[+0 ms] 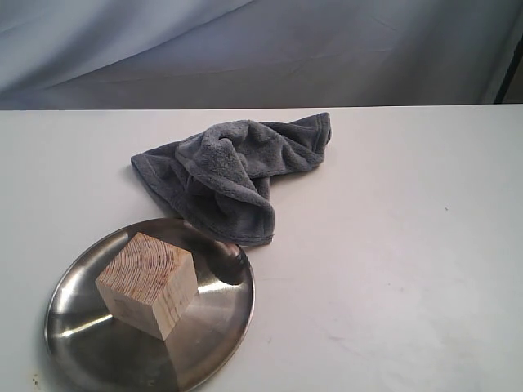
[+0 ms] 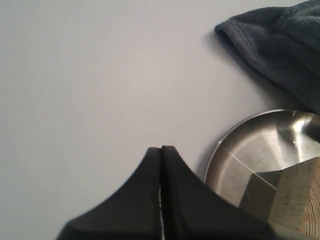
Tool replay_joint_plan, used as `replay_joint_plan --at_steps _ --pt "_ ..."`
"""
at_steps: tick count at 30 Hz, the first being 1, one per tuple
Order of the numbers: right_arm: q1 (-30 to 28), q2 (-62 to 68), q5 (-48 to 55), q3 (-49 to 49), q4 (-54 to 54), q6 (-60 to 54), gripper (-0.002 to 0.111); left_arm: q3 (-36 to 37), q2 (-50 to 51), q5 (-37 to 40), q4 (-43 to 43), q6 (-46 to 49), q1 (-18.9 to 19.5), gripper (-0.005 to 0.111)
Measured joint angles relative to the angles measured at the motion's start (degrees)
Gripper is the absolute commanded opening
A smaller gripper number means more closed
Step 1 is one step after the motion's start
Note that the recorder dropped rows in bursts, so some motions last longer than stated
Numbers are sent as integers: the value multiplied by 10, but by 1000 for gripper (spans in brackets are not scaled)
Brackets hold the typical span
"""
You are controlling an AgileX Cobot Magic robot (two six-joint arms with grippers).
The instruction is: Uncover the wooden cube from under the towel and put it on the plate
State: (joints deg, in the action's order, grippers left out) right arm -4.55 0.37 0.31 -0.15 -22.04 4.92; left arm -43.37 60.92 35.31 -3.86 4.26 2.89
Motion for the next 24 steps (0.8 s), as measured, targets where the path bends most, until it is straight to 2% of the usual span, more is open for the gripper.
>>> replay_joint_plan --at_steps 15,24 --pt "0 0 0 0 0 0 3 83 -256 -25 -12 0 -3 0" --pt "0 0 0 0 0 0 3 97 -393 -42 -12 0 -3 0"
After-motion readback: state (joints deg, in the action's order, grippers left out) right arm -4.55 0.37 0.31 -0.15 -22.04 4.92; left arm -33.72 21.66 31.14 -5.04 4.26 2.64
